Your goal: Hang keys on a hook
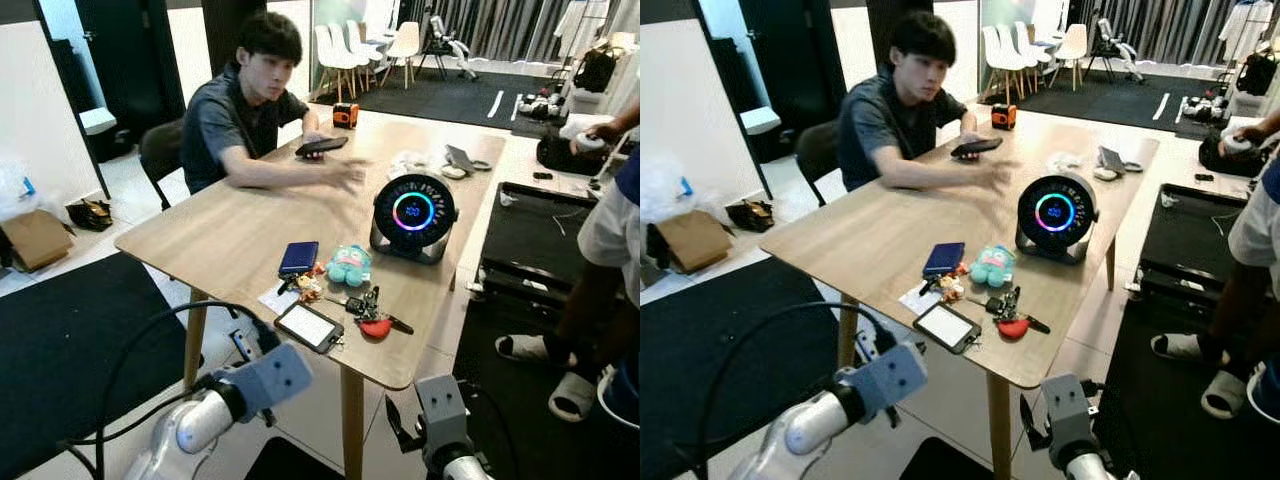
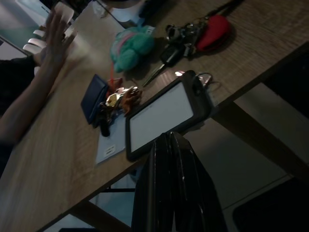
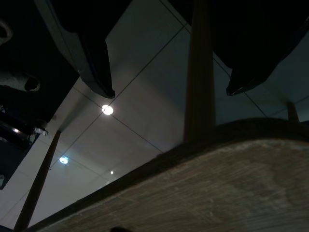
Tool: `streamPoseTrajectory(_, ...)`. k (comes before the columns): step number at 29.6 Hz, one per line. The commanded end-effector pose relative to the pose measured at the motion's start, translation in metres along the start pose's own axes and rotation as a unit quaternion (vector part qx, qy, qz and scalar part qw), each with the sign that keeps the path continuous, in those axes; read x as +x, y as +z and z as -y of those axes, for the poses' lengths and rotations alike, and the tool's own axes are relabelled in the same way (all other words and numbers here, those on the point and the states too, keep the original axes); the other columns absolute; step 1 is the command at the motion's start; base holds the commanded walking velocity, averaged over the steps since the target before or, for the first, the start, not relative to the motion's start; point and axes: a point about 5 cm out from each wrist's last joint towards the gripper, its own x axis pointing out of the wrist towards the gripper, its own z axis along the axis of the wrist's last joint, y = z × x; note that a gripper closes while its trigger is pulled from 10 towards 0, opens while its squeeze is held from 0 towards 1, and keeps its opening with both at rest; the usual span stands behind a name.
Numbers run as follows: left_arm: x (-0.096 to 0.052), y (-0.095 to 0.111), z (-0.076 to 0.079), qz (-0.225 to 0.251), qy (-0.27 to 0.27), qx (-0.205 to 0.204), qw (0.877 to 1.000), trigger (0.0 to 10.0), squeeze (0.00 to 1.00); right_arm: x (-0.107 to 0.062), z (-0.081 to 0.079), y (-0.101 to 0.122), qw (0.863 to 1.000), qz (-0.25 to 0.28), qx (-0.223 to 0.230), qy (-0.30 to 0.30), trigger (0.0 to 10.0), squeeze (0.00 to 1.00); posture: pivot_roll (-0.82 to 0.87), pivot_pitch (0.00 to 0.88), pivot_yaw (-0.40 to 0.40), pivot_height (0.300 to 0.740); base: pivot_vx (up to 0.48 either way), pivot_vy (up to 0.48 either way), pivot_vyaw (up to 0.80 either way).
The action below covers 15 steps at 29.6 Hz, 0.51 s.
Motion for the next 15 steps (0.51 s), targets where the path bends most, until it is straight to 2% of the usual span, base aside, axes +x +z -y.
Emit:
streamPoseTrajectory(1,0.003,0.000,0.008,0.002,0.002,0.020,1.000,10.0,0.46,-0.003,-0.001,-0.006,1.000,-0.014,-0.003,0.001,10.0,0.00,0.02,0.108,0.031,0.740,0.000,0.000,0.00)
streamPoseTrajectory(2,0.005,0.000,0.012,0.006,0.002,0.037,0.999,10.0,0.65,-0.003,0.000,-0.006,1.000,-0.015,-0.003,0.000,10.0,0.00,0.03,0.107,0.028,0.740,0.000,0.000,0.00)
streamPoseTrajectory(3,0.006,0.000,0.016,0.008,0.003,0.055,0.998,10.0,1.00,-0.003,0.001,-0.006,1.000,-0.015,-0.004,0.000,10.0,0.00,0.03,0.107,0.027,0.740,0.000,0.000,0.00)
streamPoseTrajectory(4,0.006,0.000,0.016,0.008,0.003,0.055,0.998,10.0,1.00,-0.003,0.001,-0.006,1.000,-0.015,-0.004,0.000,10.0,0.00,0.03,0.107,0.027,0.740,0.000,0.000,0.00)
streamPoseTrajectory(6,0.012,0.000,0.028,0.015,-0.002,0.080,0.997,10.0,1.00,-0.003,0.000,-0.006,1.000,-0.016,-0.005,0.003,10.0,0.00,0.03,0.107,0.028,0.740,0.000,0.000,0.00)
streamPoseTrajectory(7,0.012,0.000,0.028,0.015,-0.002,0.080,0.997,10.0,1.00,-0.003,0.000,-0.006,1.000,-0.016,-0.005,0.003,10.0,0.00,0.03,0.107,0.028,0.740,0.000,0.000,0.00)
streamPoseTrajectory(10,0.021,0.000,0.042,0.016,0.006,0.095,0.995,10.0,1.00,-0.001,-0.002,-0.005,1.000,-0.014,-0.005,0.004,10.0,0.00,0.03,0.108,0.028,0.740,0.000,0.000,0.00)
streamPoseTrajectory(14,0.026,0.001,0.045,0.016,0.015,0.098,0.995,10.0,1.00,-0.001,-0.003,-0.005,1.000,-0.014,-0.004,0.005,10.0,0.00,0.03,0.109,0.029,0.740,0.000,0.000,0.00)
streamPoseTrajectory(15,0.031,0.001,0.047,0.015,0.026,0.107,0.994,10.0,0.00,-0.001,-0.003,-0.005,1.000,-0.014,-0.004,0.006,10.0,0.00,0.03,0.110,0.029,0.740,0.000,0.000,0.00)
